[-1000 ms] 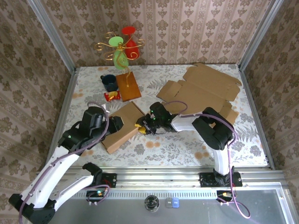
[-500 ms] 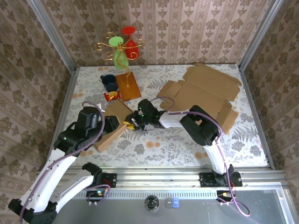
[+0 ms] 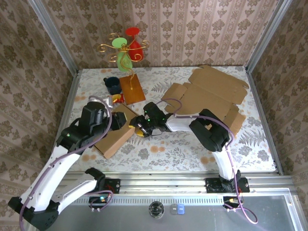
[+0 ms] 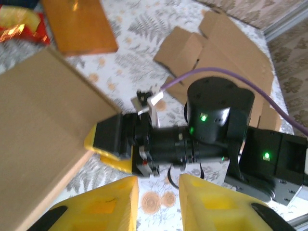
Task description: Fold the paper box
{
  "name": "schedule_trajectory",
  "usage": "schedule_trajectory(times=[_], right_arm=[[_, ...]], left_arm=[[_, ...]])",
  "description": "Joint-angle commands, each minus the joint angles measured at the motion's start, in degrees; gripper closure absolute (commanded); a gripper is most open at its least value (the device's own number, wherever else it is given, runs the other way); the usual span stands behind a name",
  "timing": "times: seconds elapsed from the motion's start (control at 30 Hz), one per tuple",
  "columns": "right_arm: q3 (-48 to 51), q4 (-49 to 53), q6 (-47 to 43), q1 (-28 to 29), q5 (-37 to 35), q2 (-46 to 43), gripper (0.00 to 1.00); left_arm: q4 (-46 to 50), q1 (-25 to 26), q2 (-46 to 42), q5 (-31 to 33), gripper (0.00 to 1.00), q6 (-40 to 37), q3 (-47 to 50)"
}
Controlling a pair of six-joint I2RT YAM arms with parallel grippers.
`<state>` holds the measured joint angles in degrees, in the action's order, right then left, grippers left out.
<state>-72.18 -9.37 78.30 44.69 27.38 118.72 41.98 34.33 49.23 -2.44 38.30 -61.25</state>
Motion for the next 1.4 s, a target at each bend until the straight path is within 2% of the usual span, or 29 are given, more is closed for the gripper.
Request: schedule_trajectory(times=[0.0, 0.17, 0.33, 0.43, 0.6, 0.73, 0.8, 0.9, 1.17, 1.37], right_arm=[[2.25, 5.16, -4.16, -2.08, -4.00, -8.52, 0.31], [6.92, 10.44, -7.36, -6.41, -5.26, -19.68, 0.29], [13.17, 17.86, -11.03, -13.70, -6.63, -33.07, 0.31], [17.44, 23.27, -13.04, -19.99, -6.31, -42.21, 0.33], [24.42, 33.65, -17.17, -34.71, -3.44, -55.61, 0.36], [29.31, 38.76, -19.83, -45.48, 0.24, -62.37, 0.39], [30.40, 39.86, -21.18, -47.19, -0.31, -62.28, 0.40], [33.77, 33.64, -17.58, -47.22, 1.46, -58.75, 0.43], [30.60, 23.24, -15.70, -47.50, 1.74, -40.50, 0.43], [25.88, 21.81, -15.70, -47.42, 1.84, -26.14, 0.43]], left_arm=[[-5.32, 1.58, 3.91, 1.76, 0.69, -5.50, -4.25], [-11.65, 3.34, 13.83, 0.03, 0.70, -6.23, -9.04], [-17.36, 5.77, 24.85, -3.01, 0.72, -4.89, -14.22], [-19.85, 6.83, 31.76, -5.89, 0.72, -3.07, -17.68], [-21.21, 7.44, 44.36, -13.15, 0.72, 1.36, -23.58], [-23.48, 8.15, 52.12, -15.64, 0.73, 4.89, -25.82], [-25.44, 8.18, 54.92, -15.81, 0.73, 7.83, -25.46], [-29.83, 8.07, 57.86, -16.16, 0.73, 11.69, -23.89], [-28.67, 7.75, 65.32, -16.53, 0.71, 17.26, -27.18], [-37.57, 5.82, 65.99, -14.26, 0.69, 32.34, -19.93]])
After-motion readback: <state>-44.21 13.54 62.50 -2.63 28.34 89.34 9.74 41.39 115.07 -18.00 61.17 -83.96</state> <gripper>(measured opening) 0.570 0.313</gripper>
